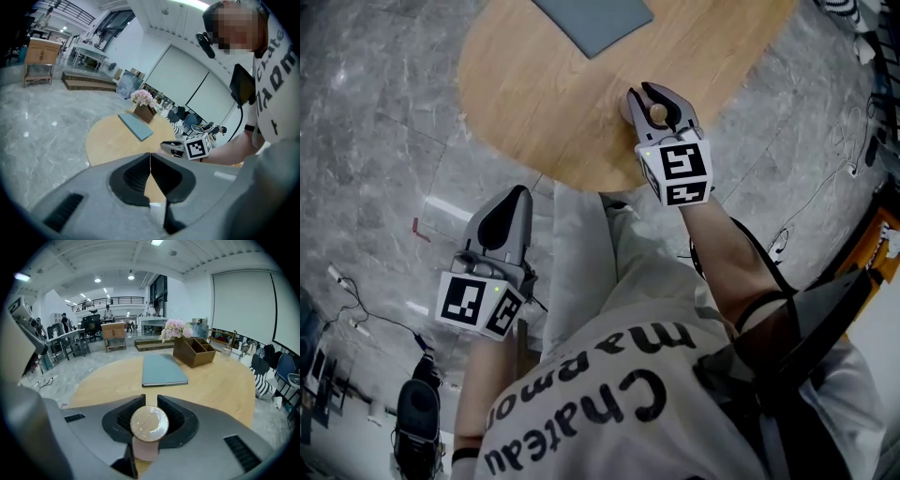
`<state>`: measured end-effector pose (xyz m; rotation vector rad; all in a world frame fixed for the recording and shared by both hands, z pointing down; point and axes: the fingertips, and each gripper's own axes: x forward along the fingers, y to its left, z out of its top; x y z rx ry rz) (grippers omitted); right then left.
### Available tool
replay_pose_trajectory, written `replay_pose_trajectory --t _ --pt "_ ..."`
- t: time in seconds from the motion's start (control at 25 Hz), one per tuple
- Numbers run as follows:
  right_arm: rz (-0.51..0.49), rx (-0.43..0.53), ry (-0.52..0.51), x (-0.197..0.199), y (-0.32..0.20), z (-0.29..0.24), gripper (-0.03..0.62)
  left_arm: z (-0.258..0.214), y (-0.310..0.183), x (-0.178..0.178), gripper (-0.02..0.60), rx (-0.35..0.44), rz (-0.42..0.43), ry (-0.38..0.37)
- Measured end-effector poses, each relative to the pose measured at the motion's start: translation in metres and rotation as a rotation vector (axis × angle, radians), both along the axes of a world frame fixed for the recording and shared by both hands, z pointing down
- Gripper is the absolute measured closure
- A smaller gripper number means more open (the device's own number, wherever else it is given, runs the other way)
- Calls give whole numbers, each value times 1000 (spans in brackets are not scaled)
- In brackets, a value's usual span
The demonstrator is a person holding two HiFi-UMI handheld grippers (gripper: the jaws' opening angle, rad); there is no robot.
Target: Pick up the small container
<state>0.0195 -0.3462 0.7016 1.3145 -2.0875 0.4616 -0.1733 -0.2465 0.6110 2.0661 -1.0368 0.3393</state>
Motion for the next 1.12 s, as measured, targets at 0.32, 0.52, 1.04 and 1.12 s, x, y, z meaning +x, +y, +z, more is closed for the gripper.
replay_pose_trajectory --t 0.32,0.52,1.04,1.12 --pt "9 -50 28 0 1 2 517 -31 -24 -11 568 27 11 4" --pt "36 -80 40 0 -1 5 520 -45 -39 -16 568 43 28 4" --pt "65 -155 6 -29 -32 -41 523 -93 -80 -36 568 78 42 45" --pt "80 -160 12 -27 -36 -55 523 -106 -86 -38 568 86 43 64"
